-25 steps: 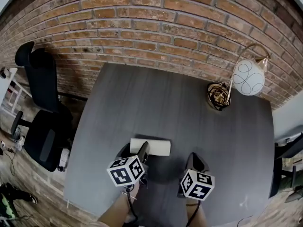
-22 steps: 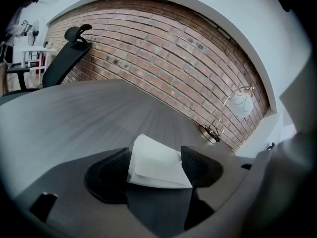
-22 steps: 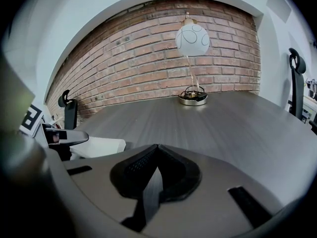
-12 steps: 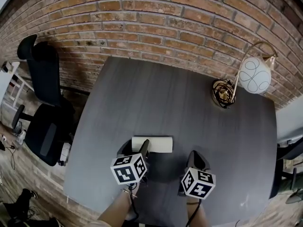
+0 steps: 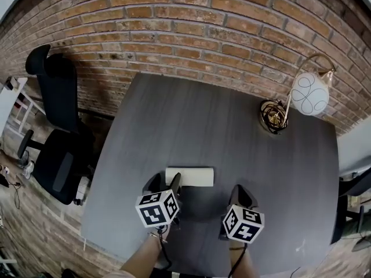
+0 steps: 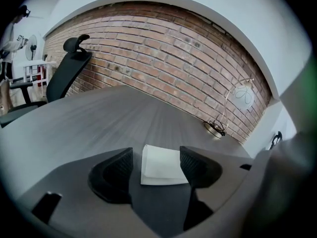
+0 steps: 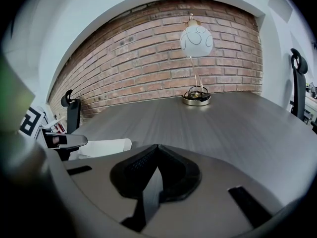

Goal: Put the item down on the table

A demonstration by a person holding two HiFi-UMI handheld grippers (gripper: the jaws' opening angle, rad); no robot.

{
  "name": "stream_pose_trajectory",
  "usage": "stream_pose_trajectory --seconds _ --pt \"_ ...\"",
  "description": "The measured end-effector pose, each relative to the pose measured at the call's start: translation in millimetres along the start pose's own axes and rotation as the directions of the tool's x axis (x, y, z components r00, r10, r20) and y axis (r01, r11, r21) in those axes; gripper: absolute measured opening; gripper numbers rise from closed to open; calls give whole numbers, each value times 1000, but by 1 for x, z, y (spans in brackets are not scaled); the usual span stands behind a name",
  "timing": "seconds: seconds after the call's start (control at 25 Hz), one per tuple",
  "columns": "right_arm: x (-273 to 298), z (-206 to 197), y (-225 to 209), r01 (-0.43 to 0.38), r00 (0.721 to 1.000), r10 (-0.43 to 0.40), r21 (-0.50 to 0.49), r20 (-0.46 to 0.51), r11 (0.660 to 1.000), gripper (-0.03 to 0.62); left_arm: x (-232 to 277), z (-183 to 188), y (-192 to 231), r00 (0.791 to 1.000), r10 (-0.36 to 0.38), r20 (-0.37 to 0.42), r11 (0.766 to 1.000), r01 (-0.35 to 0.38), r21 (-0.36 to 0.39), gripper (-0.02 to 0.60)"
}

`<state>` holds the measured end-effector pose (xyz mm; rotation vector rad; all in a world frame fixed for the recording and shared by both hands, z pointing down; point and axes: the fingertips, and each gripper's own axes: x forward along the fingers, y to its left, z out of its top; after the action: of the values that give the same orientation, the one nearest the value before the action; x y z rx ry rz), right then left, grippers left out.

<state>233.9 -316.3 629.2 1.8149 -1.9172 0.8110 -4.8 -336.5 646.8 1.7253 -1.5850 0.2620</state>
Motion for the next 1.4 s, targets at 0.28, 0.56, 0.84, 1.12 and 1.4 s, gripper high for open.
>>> stream_pose_trajectory --seconds 0.28,0.56,0.84,1.12,1.4 --pt "-16 1 7 20 1000 -20 -2 15 1000 32 -30 21 -16 996 -70 59 996 67 53 241" --pt "-47 23 19 26 997 -25 -11 72 1000 32 -60 47 -39 984 -155 93 983 145 110 168" --pt "-76 43 23 35 992 -31 -33 121 999 32 -90 78 -67 965 -219 144 963 189 194 58" --pt "-105 73 35 34 983 -18 -84 184 996 32 -111 88 -76 952 -252 176 951 210 227 23" --pt "-120 89 39 39 975 -18 -91 222 995 32 -130 98 -85 939 -257 229 933 180 310 20"
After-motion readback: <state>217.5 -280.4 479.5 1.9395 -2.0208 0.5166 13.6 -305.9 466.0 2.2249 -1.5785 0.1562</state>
